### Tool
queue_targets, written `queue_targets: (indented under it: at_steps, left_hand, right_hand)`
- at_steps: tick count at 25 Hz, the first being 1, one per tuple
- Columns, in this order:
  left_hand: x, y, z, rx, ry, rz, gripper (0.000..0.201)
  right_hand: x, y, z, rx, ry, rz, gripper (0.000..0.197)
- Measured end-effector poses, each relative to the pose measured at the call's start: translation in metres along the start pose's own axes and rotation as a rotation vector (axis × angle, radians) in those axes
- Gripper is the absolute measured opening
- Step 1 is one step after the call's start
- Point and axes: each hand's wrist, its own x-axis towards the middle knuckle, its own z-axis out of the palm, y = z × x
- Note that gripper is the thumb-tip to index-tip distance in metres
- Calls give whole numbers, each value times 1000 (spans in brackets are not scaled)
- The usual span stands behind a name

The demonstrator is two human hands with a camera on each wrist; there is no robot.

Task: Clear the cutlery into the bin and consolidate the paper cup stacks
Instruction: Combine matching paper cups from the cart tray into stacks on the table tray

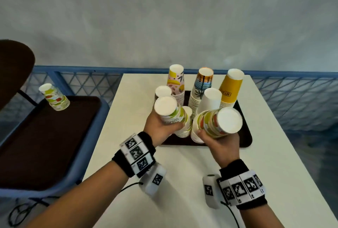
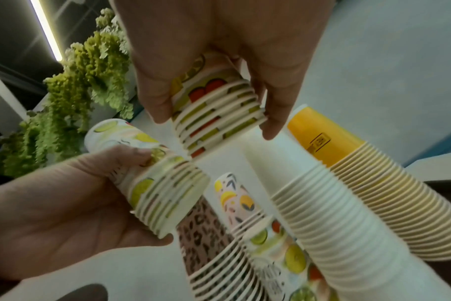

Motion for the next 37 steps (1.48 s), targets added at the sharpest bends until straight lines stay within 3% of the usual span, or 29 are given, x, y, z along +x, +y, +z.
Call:
queue_targets:
  at_steps: [6, 11, 18, 25, 29, 32, 34, 36, 37]
  left_hand:
    - [56, 6, 64, 162, 57, 16, 79]
    - [74, -13, 72, 189, 80, -72, 84]
    - [77, -17, 71, 258, 130, -80, 78]
    - [77, -55, 80, 369, 40, -312, 74]
    - [67, -78, 80, 445, -26, -380, 74]
    - [50, -68, 69, 449, -14, -312, 71]
    - [31, -47, 57, 221, -9, -228, 65]
    - [11, -24, 47, 55, -170, -141, 68]
    - [4, -18, 45, 98, -268, -103, 70]
  right_hand:
    - [22, -8, -25, 103, 61, -9, 60]
    - [30, 1, -25, 158, 43, 2, 55]
    - [29, 22, -22, 114, 20, 47, 55]
    - [29, 34, -19, 65, -17, 54, 57]
    - [25, 39, -17, 4, -56, 55, 69]
    - [20, 42, -15, -21, -79, 77, 78]
    - [18, 39, -14, -28, -110, 85, 80]
    - [16, 34, -9, -23, -154, 117, 71]
    - [16, 31, -5, -27, -192, 121, 69]
